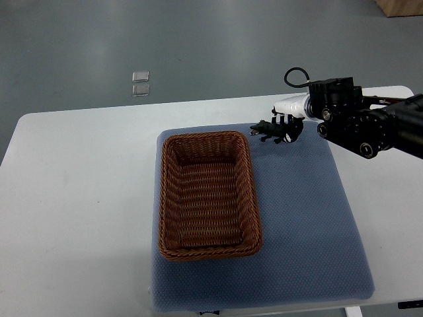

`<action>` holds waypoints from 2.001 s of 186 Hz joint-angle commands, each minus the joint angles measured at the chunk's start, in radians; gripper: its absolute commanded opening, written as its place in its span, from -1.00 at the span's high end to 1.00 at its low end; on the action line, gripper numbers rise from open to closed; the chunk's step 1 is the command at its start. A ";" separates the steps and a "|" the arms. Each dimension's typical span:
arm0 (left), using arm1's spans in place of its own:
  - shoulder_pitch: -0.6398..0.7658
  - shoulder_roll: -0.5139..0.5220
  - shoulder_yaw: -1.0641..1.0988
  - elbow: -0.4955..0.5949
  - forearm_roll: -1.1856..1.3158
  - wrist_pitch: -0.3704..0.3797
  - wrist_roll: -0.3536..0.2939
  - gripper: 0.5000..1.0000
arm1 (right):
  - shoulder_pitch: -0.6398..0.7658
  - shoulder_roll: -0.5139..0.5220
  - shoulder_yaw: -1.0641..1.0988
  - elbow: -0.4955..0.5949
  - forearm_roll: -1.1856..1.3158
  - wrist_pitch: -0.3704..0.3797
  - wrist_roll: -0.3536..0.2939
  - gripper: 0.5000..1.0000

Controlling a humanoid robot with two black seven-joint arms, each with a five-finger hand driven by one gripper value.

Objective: Place crocodile in brown basket with right hand
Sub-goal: 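Lift the crocodile up off the cushion with the right hand, then carry the crocodile over the wicker basket and lower it inside, then open the right hand to release the crocodile into the basket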

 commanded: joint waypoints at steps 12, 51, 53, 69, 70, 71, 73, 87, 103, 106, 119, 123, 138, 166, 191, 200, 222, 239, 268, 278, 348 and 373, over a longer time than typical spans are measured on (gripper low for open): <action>0.000 0.000 0.001 -0.001 0.000 0.000 0.000 -1.00 | 0.034 -0.038 0.001 0.008 0.003 0.025 0.009 0.95; 0.000 0.000 -0.001 -0.001 0.000 0.000 0.000 -1.00 | 0.082 -0.105 0.005 0.062 0.006 0.054 0.010 0.92; 0.000 0.000 0.001 -0.001 0.000 0.000 0.000 -1.00 | 0.083 -0.110 0.005 0.066 0.006 0.055 0.010 0.92; 0.000 0.000 0.001 -0.001 0.000 0.000 0.000 -1.00 | 0.108 -0.136 0.007 0.103 0.008 0.069 0.010 0.91; 0.000 0.000 0.001 -0.001 0.000 0.000 0.000 -1.00 | 0.113 -0.141 0.007 0.106 0.009 0.071 0.010 0.90; 0.000 0.000 0.001 -0.001 0.000 0.000 0.000 -1.00 | 0.113 -0.141 0.007 0.106 0.009 0.071 0.010 0.90; 0.000 0.000 0.001 -0.001 0.000 0.000 0.000 -1.00 | 0.117 -0.144 0.008 0.114 0.011 0.072 0.010 0.90; 0.000 0.000 0.001 -0.001 0.000 0.000 0.000 -1.00 | 0.142 -0.174 0.010 0.155 0.017 0.086 0.010 0.89; 0.000 0.000 0.001 -0.001 0.000 0.000 0.000 -1.00 | 0.166 -0.205 0.016 0.210 0.020 0.104 0.010 0.88; 0.000 0.000 0.001 -0.001 0.000 0.000 0.000 -1.00 | 0.169 -0.208 0.016 0.218 0.020 0.106 0.010 0.88; 0.000 0.000 0.001 -0.001 0.000 0.000 0.000 -1.00 | 0.189 -0.228 0.021 0.266 0.023 0.114 0.009 0.88; 0.000 0.000 0.001 -0.001 0.000 0.000 0.000 -1.00 | 0.194 -0.234 0.021 0.283 0.023 0.115 0.010 0.88; 0.000 0.000 0.001 -0.002 0.000 0.000 0.000 -1.00 | 0.209 -0.248 0.021 0.355 0.041 0.115 0.010 0.88; 0.000 0.000 0.001 -0.002 0.000 0.000 0.000 -1.00 | 0.215 -0.231 0.042 0.442 0.147 0.112 0.013 0.87; 0.000 0.000 0.001 -0.001 0.000 0.000 0.000 -1.00 | 0.212 -0.167 0.048 0.462 0.210 0.104 0.013 0.87; 0.000 0.000 0.002 -0.001 0.000 0.000 0.000 -1.00 | 0.208 -0.139 0.048 0.462 0.212 0.103 0.013 0.87; 0.000 0.000 0.001 -0.001 0.000 0.000 0.000 -1.00 | 0.188 -0.079 0.047 0.462 0.213 0.100 0.015 0.87; 0.000 0.000 0.001 -0.001 0.000 -0.001 0.000 -1.00 | 0.162 -0.036 0.044 0.457 0.212 0.094 0.013 0.86; 0.000 0.000 -0.001 -0.001 0.000 -0.001 0.000 -1.00 | 0.139 0.019 0.036 0.444 0.206 0.083 0.013 0.85; 0.000 0.000 -0.001 -0.001 0.000 -0.001 0.000 -1.00 | 0.131 0.034 0.035 0.438 0.204 0.083 0.013 0.84; 0.000 0.000 -0.001 0.001 0.000 -0.001 0.000 -1.00 | 0.097 0.068 -0.011 0.399 0.190 0.078 0.010 0.66; 0.000 0.000 0.001 0.001 0.000 -0.001 0.000 -1.00 | 0.093 0.068 -0.011 0.396 0.190 0.080 0.009 0.47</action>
